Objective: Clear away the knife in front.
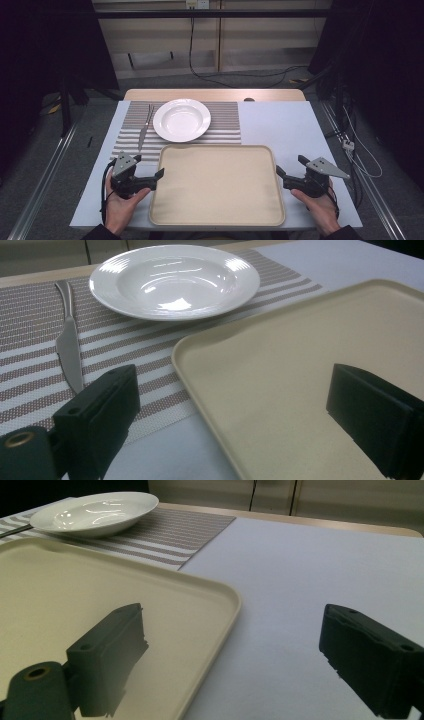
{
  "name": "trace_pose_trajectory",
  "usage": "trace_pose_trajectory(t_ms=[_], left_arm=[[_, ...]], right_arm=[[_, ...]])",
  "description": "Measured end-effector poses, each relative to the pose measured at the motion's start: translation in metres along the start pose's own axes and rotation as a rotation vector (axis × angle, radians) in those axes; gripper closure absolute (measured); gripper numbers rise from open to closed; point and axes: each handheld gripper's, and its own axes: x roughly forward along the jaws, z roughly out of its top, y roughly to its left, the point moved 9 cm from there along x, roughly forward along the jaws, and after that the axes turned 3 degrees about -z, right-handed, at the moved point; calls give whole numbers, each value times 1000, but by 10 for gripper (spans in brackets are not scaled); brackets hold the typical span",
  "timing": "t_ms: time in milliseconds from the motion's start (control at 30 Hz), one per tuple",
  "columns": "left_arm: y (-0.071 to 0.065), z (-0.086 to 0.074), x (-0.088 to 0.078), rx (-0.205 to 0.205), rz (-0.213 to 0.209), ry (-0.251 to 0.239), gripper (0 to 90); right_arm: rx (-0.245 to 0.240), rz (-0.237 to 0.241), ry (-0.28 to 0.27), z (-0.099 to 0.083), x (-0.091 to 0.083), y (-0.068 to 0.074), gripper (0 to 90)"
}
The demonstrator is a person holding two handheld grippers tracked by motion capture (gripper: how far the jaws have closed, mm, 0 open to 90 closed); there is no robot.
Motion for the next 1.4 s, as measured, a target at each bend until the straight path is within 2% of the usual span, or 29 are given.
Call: trace_pose_trajectory(t_ms=[67, 133, 233, 467, 533, 733, 933, 1067, 1200, 1300, 1400], left_arm=[[0, -1, 0, 1, 0, 18, 79], [-1, -2, 0, -23, -19, 43, 91], [1, -2, 1, -43, -24, 42, 103], [11, 3, -1, -43, -7, 50, 99], [14, 2, 0, -46, -17, 61, 95], [23, 2, 8, -35, -4, 97, 92], [37, 13, 10, -43, 15, 79, 99], [49, 19, 12, -85, 27, 87, 102], [60, 26, 15, -77, 51, 98, 107], [65, 34, 18, -78, 46, 109, 108], [72, 39, 22, -77, 57, 114, 109]], right_arm=[[1, 1, 1, 0, 0, 0, 104], [2, 1, 3, 0, 0, 0, 104], [2, 5, 7, 0, 1, 1, 100], [0, 8, 14, -1, 3, 2, 99], [-1, 7, 16, -1, 2, 2, 99], [-3, 7, 16, -1, 3, 2, 99], [-5, 9, 21, -1, 3, 2, 99], [0, 12, 25, -2, 3, 2, 99], [-5, 16, 24, -2, 4, 3, 98], [-2, 17, 27, -2, 5, 4, 96], [-3, 19, 28, -2, 5, 4, 96]])
